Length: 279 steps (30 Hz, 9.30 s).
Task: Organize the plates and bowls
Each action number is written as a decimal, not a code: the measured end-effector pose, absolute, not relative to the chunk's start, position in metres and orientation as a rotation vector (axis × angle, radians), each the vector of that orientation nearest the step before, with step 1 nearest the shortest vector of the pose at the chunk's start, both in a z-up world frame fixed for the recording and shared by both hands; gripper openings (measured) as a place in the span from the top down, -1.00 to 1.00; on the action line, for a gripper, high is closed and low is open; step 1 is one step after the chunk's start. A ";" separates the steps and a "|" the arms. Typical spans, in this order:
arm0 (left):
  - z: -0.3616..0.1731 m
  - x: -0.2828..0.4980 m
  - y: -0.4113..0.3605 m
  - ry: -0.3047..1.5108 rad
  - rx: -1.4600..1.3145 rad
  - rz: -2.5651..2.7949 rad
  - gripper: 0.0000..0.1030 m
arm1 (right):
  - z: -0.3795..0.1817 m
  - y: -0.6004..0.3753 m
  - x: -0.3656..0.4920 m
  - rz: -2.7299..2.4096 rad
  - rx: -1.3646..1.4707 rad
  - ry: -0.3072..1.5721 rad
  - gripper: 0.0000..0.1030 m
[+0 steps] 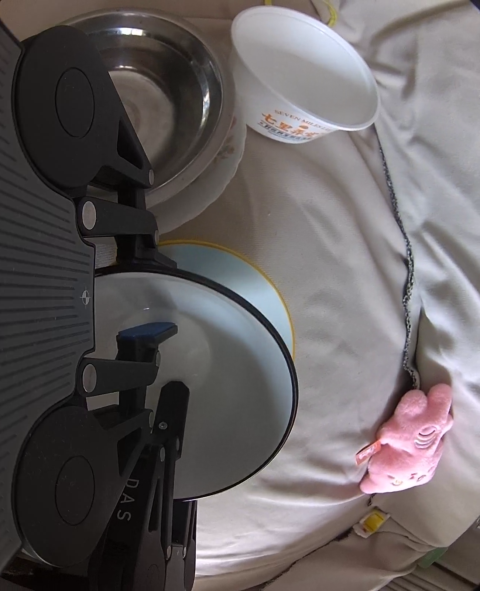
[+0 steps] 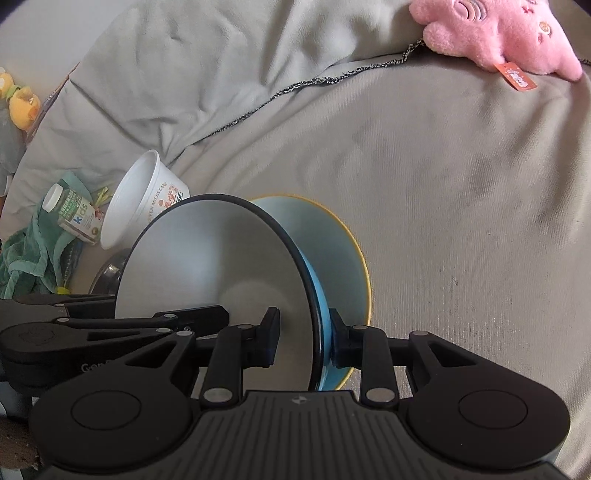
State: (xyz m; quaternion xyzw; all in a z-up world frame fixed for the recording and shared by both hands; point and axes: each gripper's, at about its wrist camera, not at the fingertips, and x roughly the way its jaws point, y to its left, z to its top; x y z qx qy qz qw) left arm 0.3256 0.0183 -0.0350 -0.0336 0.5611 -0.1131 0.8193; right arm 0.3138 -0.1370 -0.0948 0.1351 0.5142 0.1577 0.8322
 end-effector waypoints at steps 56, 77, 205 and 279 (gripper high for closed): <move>-0.009 0.323 0.174 0.685 -0.533 -0.064 0.53 | -0.018 -0.106 0.344 0.225 0.049 0.802 -0.31; -0.075 0.351 0.266 0.758 -0.468 0.195 0.52 | -0.051 0.077 0.426 0.272 -0.031 0.976 -0.65; 0.004 0.267 0.130 0.798 -0.277 -0.124 0.15 | -0.083 -0.181 0.202 0.334 0.350 0.873 -0.39; -0.015 0.258 0.151 0.813 -0.246 0.042 -0.04 | -0.060 -0.096 0.199 0.470 0.182 0.842 -0.25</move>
